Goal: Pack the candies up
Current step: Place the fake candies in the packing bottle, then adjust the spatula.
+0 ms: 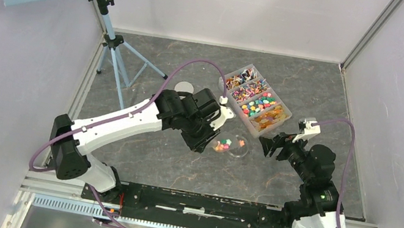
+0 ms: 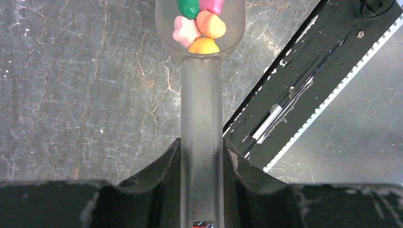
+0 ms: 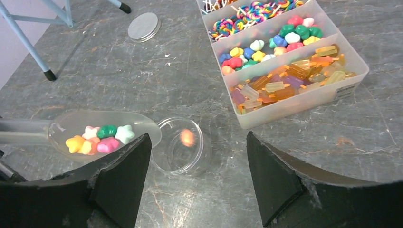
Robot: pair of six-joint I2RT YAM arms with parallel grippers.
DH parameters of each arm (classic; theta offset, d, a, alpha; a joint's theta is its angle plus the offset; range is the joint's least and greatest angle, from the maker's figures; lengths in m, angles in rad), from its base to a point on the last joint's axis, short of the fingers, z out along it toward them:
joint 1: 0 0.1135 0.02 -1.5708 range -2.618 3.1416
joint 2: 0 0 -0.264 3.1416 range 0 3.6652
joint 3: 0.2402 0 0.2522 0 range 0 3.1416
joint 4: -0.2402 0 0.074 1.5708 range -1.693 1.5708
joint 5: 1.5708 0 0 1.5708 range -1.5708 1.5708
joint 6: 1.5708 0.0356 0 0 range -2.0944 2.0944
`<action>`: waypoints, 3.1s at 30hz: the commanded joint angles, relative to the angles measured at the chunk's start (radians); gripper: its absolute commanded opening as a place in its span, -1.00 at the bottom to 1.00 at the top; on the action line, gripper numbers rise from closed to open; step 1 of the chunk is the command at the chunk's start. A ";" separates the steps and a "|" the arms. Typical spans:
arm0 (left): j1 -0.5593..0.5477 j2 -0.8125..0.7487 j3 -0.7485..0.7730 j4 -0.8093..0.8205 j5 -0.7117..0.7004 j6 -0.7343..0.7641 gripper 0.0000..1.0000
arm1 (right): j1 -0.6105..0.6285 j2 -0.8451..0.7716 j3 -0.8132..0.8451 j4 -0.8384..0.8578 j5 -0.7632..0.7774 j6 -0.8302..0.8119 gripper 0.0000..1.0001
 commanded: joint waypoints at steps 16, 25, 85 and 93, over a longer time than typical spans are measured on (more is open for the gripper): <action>-0.008 0.101 0.135 -0.096 -0.010 -0.059 -0.95 | -0.004 -0.024 -0.022 0.074 -0.047 0.036 0.48; -0.012 0.142 0.170 -0.138 -0.019 -0.056 -0.95 | -0.005 -0.030 -0.036 0.083 -0.048 0.040 0.47; 0.000 -0.056 0.156 0.052 0.159 -0.075 -0.95 | 0.358 0.158 -0.144 0.915 -0.342 -0.576 0.52; 0.000 -0.061 0.215 0.002 0.160 -0.083 -0.95 | 0.461 0.190 -0.067 0.722 -0.298 -0.800 0.52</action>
